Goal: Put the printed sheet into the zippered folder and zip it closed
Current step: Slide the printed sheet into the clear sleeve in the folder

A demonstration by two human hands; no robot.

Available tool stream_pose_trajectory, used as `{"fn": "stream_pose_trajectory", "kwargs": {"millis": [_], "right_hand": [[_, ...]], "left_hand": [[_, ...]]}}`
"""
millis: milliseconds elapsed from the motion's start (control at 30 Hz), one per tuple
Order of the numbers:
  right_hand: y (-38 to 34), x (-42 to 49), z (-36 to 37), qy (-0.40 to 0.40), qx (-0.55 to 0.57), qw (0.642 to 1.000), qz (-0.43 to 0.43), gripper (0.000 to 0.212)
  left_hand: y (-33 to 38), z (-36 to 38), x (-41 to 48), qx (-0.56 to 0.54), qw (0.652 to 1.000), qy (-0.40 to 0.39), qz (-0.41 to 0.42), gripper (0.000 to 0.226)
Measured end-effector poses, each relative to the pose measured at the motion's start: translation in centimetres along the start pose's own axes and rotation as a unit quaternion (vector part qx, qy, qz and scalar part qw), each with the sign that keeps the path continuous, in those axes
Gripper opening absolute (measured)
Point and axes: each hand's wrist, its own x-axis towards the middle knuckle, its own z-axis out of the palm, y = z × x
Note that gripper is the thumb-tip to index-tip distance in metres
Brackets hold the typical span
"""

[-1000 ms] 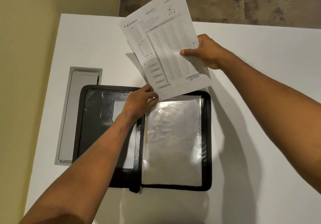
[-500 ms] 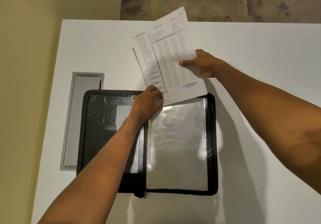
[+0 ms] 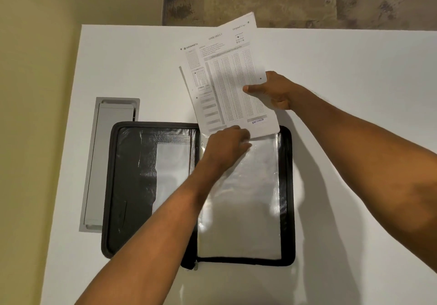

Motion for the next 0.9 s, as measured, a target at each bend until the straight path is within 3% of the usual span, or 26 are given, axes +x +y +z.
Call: {"fn": "stream_pose_trajectory", "kwargs": {"millis": [67,233,367,533,667,900], "right_hand": [[0.0,-0.1,0.2,-0.005,0.015,1.0,-0.009,0.013],[0.2,0.3,0.7,-0.008,0.015,1.0,-0.017,0.032],[0.7,1.3,0.3,-0.012,0.01,1.0,-0.005,0.025],[0.9,1.9,0.0,-0.004,-0.005,1.0,-0.001,0.044],[1.5,2.3,0.0,0.011,-0.014,1.0,0.0,0.044],[2.2,2.7,0.2,0.002,-0.01,1.0,0.006,0.047]], "left_hand": [[1.3,0.7,0.1,-0.005,1.0,0.016,0.003,0.025],[4.1,2.0,0.5,-0.025,0.999,0.024,0.007,0.028],[6.0,2.5,1.3,-0.011,0.999,0.037,0.0,0.022],[8.2,2.0,1.4,0.035,0.995,0.09,-0.003,0.008],[8.9,2.0,1.2,0.06,0.995,0.078,-0.017,0.002],[9.4,2.0,0.8,0.106,0.993,0.054,-0.017,0.014]]}}
